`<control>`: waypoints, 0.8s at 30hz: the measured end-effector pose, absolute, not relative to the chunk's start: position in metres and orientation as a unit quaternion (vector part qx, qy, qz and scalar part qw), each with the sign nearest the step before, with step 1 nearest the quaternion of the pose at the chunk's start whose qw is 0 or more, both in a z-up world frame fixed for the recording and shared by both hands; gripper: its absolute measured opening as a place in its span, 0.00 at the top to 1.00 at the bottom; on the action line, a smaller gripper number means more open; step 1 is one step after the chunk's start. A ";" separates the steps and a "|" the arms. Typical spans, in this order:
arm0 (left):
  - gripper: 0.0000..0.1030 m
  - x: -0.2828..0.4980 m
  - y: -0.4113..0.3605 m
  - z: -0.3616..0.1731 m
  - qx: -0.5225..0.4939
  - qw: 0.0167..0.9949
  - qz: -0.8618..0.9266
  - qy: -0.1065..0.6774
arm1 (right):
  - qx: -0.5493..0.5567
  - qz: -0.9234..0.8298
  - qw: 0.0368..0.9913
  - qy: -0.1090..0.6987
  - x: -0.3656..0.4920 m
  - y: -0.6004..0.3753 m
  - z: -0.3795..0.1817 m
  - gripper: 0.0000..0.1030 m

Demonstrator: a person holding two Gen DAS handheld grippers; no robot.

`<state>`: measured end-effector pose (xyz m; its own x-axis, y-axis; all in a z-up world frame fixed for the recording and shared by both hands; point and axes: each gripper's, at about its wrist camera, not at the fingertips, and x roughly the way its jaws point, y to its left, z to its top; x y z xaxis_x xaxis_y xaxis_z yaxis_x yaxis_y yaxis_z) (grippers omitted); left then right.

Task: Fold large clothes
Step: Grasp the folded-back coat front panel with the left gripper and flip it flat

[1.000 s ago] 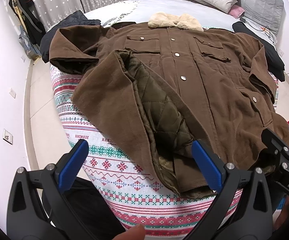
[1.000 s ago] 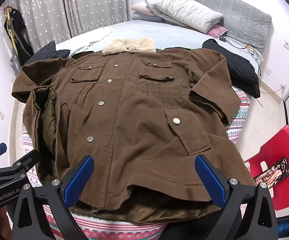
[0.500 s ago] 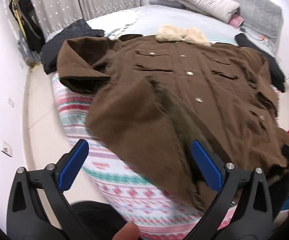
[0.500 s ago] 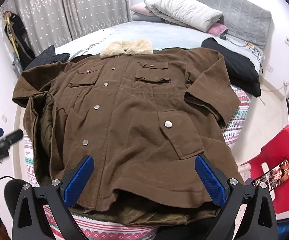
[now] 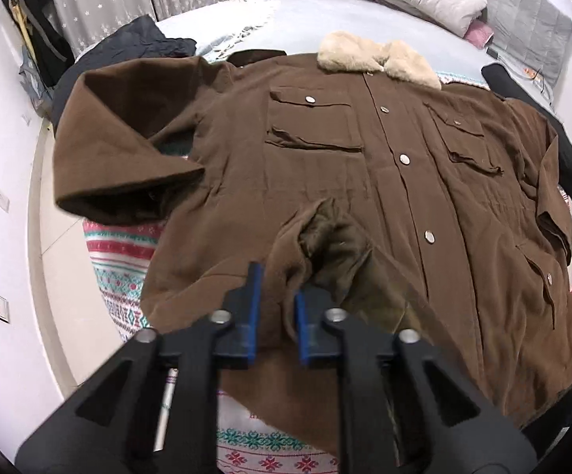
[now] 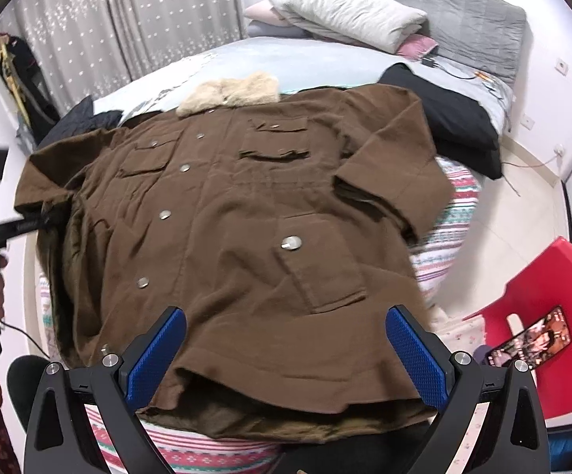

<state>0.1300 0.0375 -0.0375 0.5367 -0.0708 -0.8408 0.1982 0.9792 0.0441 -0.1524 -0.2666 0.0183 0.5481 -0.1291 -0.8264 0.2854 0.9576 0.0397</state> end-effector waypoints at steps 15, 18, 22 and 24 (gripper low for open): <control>0.84 -0.006 0.195 -0.053 0.072 0.841 -0.065 0.532 | 0.123 -0.135 0.845 0.502 -0.171 -0.347 -0.001 0.01; 0.40 -0.013 0.210 -0.043 0.055 0.855 -0.074 0.510 | 0.193 -0.095 0.831 0.513 -0.171 -0.371 -0.011 0.01; 0.14 0.005 0.220 -0.036 -0.020 0.869 -0.119 0.479 | 0.259 -0.056 0.816 0.514 -0.168 -0.391 -0.023 0.01; 0.14 0.027 0.216 -0.052 -0.053 0.849 -0.144 0.505 | 0.294 -0.048 0.800 0.520 -0.164 -0.404 -0.036 0.01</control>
<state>0.0272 0.2160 -0.0524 0.4483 -0.2973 -0.8430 0.1912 0.9531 -0.2345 -0.1637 -0.4035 -0.0358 0.4536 0.2284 -0.8614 0.3834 0.8226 0.4200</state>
